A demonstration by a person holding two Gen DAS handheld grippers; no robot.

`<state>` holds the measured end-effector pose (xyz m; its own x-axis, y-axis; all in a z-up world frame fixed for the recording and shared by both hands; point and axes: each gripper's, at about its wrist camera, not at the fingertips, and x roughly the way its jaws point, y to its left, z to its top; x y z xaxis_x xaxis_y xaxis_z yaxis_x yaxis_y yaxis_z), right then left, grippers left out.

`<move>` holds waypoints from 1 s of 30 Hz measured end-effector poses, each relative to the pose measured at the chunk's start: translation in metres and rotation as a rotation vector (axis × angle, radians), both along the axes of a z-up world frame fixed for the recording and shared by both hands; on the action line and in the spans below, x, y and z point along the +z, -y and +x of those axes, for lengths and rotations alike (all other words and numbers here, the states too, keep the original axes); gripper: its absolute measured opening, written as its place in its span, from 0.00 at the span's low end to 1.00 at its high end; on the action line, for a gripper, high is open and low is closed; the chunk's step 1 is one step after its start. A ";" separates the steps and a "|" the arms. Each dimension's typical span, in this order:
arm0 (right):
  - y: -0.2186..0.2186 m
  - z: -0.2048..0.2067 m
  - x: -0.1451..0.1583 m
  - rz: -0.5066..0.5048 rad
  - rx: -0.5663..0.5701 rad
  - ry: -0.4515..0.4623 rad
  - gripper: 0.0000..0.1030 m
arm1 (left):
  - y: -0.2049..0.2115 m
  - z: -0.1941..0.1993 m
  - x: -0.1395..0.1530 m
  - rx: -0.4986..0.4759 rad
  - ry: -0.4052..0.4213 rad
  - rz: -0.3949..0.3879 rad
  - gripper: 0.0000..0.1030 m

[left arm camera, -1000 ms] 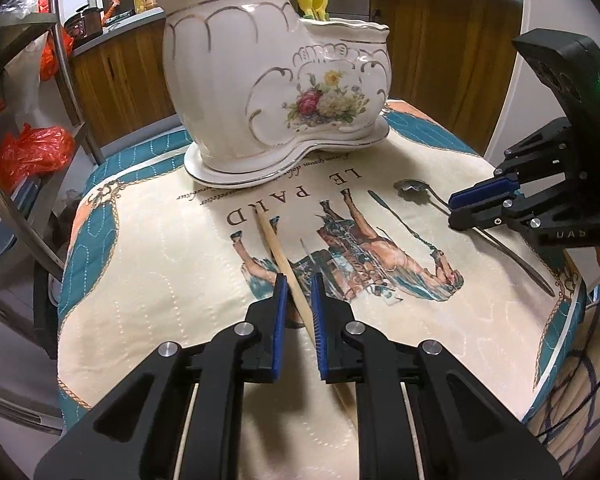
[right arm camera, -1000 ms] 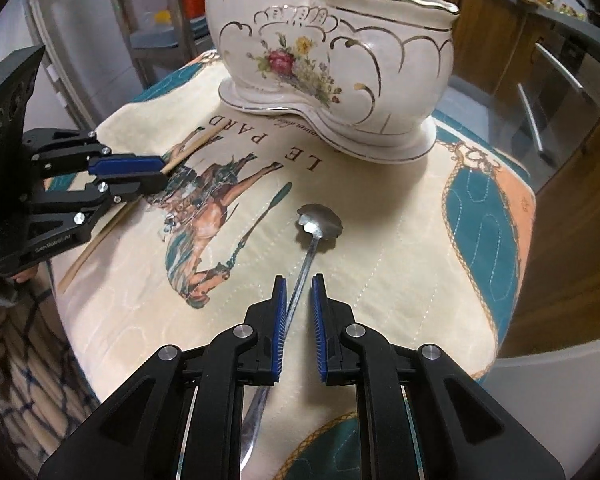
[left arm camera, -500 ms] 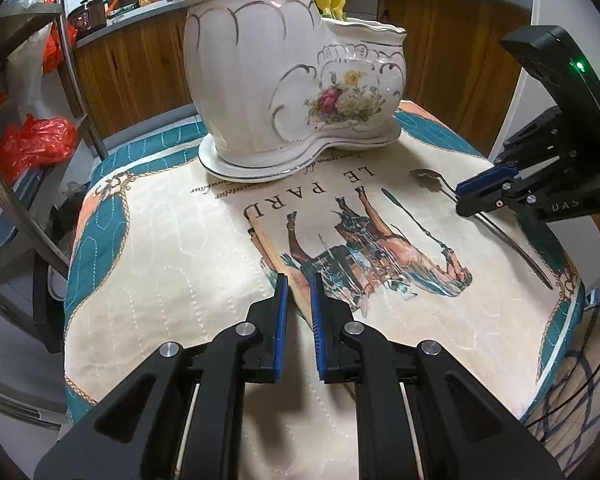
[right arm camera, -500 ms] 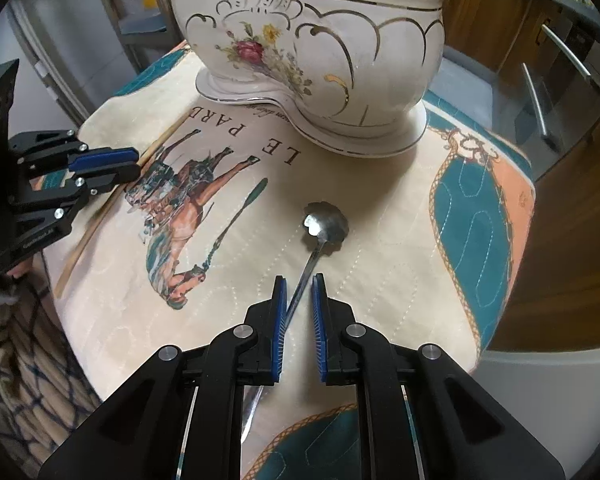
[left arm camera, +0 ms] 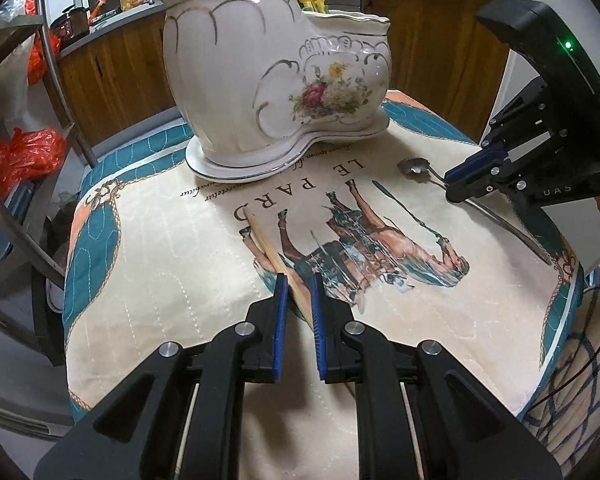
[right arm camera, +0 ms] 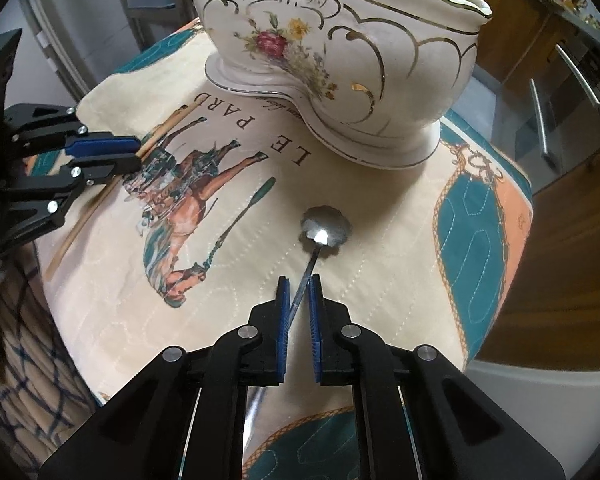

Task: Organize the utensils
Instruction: 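Close left tool on the wooden chopstick while right tool grasps the silver spoon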

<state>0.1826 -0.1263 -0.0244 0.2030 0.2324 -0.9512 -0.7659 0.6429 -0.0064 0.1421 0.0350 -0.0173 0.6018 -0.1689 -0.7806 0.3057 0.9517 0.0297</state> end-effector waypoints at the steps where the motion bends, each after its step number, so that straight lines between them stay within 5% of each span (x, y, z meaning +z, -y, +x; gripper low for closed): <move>1: 0.000 0.002 0.000 -0.009 -0.003 -0.008 0.10 | -0.002 0.001 0.000 -0.001 -0.009 -0.011 0.11; 15: -0.018 0.020 0.004 -0.115 0.007 -0.089 0.10 | -0.006 0.008 0.005 -0.032 -0.147 0.002 0.20; 22: -0.015 0.006 0.005 -0.077 0.034 -0.046 0.04 | -0.018 0.018 0.005 -0.033 -0.209 -0.016 0.07; 30: -0.012 -0.013 0.013 -0.081 0.064 -0.014 0.04 | -0.015 0.018 0.005 -0.085 -0.259 0.124 0.06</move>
<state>0.1700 -0.1147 -0.0116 0.1763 0.1663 -0.9702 -0.8061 0.5901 -0.0453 0.1598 0.0497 -0.0119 0.3674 -0.1037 -0.9243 0.3967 0.9163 0.0549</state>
